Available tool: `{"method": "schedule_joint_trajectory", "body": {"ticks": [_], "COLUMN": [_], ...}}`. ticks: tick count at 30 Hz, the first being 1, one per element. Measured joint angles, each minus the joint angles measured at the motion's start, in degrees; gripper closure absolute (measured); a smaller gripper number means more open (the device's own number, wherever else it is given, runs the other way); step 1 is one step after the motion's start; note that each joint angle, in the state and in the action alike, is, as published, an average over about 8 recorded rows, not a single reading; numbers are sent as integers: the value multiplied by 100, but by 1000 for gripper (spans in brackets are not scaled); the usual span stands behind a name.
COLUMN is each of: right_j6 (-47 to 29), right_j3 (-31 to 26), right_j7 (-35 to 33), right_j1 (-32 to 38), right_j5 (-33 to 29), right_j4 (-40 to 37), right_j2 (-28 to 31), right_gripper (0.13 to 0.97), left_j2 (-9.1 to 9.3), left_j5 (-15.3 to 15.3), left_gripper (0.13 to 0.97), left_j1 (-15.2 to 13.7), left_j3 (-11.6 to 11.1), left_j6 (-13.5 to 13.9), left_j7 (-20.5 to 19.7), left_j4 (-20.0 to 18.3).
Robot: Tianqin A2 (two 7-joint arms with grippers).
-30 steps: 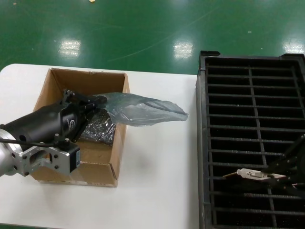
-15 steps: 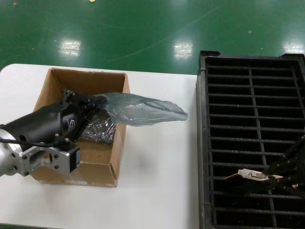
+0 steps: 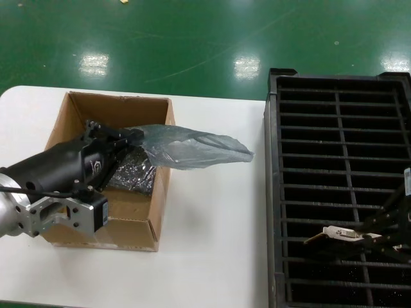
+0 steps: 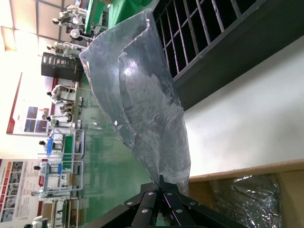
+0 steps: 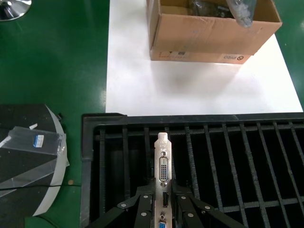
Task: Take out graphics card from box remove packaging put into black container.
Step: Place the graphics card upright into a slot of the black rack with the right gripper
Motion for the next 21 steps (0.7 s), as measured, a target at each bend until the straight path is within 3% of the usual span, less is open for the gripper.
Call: {"method": "schedule_joint_trajectory", "body": {"ticks": [21], "right_j6": [136], "right_j3": [-313], "right_j7": [-54], "right_j1": [64], "right_j5": [-400], "right_j4": [-280], "right_j2": [-575], "right_gripper": [895], "left_j2": [0], "left_j5": [0], "left_gripper": [957], "left_j1": [0], "left_j3": [0], "left_j6": [0], "left_j7": [0], "left_j4": [0]}}
